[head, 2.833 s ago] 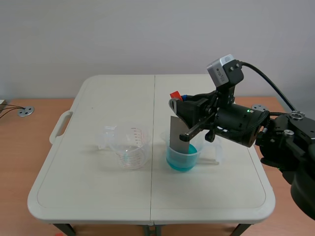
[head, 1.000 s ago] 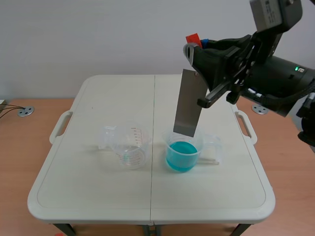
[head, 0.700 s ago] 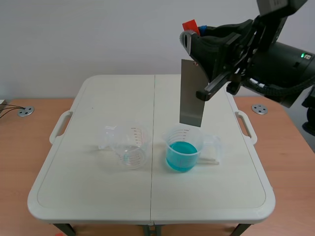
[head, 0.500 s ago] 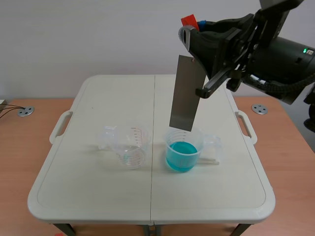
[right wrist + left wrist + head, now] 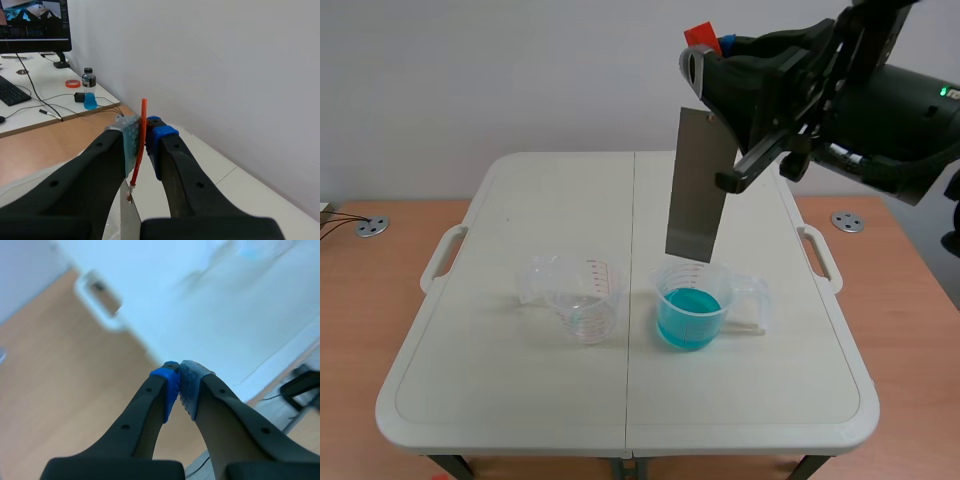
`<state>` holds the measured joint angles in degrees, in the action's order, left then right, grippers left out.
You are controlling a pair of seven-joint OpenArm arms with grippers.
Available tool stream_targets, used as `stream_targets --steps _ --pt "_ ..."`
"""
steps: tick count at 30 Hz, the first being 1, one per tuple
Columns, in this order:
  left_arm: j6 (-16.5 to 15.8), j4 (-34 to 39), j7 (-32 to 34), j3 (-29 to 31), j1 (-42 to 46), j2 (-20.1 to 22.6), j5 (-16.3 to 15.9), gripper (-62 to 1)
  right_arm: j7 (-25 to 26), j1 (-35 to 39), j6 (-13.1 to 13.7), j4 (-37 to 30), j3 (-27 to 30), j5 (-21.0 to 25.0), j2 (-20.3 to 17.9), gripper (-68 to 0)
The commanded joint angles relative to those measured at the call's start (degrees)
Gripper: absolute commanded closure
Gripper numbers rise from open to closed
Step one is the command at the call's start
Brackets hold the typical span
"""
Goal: Hold the metal plate by the orange handle, dip it into the blue solution, take it out and point at it, then put the plate back in the beaker on the left.
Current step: 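Raise the plate and point at it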
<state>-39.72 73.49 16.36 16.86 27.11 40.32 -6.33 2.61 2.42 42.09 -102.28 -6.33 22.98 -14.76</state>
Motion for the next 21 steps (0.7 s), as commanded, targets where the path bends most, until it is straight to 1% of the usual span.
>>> stream_targets --steps 1,4,7,10,15,19,21 --pt "-0.16 0.50 0.55 -2.01 -2.86 -0.57 -0.22 -1.5 0.46 -1.33 0.63 -1.62 0.83 1.77 -0.31 -1.1" --pt "-0.16 0.50 0.59 -7.54 -8.37 -0.68 -0.07 -1.5 0.22 -1.33 0.63 -1.62 0.83 2.14 -0.31 -1.1" --pt "-0.16 0.50 0.09 -12.70 -14.14 -2.16 0.24 -1.5 0.04 -1.33 0.63 -1.62 0.83 2.12 -0.31 -1.1" --pt "-0.16 0.50 -0.37 -16.22 -19.41 -5.25 3.13 -1.5 0.04 -1.33 0.63 -1.62 0.83 2.12 -0.31 -1.1" --pt "-0.16 0.50 -4.44 -20.46 -24.70 -11.50 7.23 -1.5 -0.72 -1.33 0.63 -1.62 0.83 2.12 -0.31 -1.1" --pt "-0.16 0.50 -4.42 -23.74 -26.60 -14.99 8.68 -1.5 -1.40 -1.33 0.63 -1.62 0.83 2.12 -0.31 -1.1" --pt "-0.16 0.50 -4.70 -25.49 -27.34 -16.26 10.16 -1.5 -1.51 -1.33 0.63 -1.62 0.83 2.12 -0.31 -1.1"
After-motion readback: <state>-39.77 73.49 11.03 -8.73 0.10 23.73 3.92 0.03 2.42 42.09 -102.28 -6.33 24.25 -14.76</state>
